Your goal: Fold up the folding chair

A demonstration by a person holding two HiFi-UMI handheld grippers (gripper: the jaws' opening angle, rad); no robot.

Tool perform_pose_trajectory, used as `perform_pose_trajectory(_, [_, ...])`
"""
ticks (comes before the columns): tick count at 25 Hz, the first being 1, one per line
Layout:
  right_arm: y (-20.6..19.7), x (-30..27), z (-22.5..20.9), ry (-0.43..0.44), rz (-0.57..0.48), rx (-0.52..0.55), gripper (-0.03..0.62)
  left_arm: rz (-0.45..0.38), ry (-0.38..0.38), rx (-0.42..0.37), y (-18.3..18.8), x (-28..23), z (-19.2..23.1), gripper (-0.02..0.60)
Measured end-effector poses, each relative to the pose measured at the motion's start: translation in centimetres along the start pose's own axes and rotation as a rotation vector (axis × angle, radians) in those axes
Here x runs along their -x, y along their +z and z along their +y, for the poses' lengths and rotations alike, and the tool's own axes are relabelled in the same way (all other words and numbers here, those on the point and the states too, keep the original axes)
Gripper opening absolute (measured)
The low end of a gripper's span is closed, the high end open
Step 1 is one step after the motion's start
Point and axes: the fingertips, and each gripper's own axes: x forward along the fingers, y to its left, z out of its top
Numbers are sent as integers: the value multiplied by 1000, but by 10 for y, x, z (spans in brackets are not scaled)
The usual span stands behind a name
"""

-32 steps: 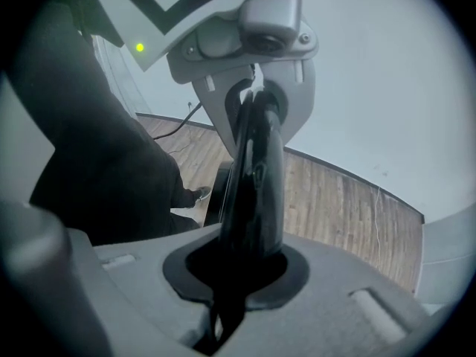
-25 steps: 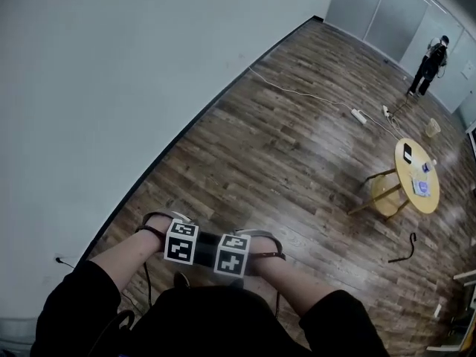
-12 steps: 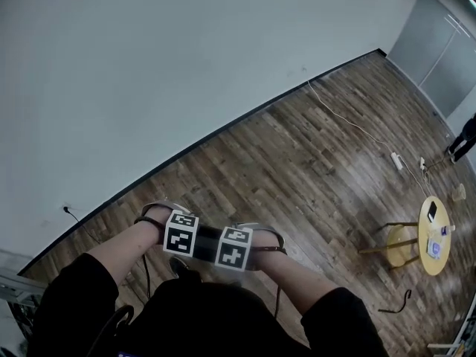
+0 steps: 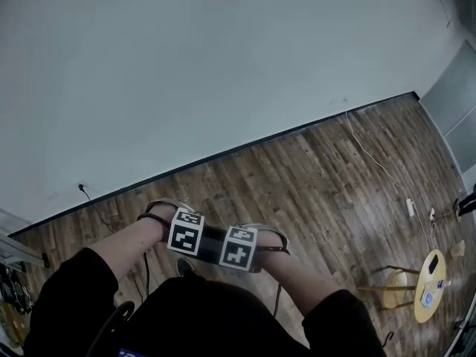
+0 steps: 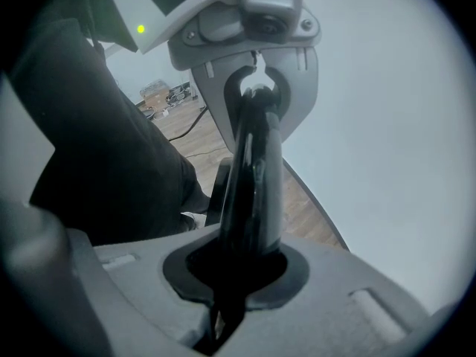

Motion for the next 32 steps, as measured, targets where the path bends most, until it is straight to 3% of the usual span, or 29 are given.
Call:
perform_pose_trajectory(16, [177, -41, -84, 51, 23, 292, 41, -13, 98, 290, -184, 51, 26, 52])
perform_pose_trajectory(26, [252, -59, -136, 109, 11, 501, 40, -14, 142, 503, -262, 72, 50, 54])
perform_pose_trajectory(32, [276, -65, -166, 154, -1, 640, 41, -21, 155, 648, -285, 79, 68, 54])
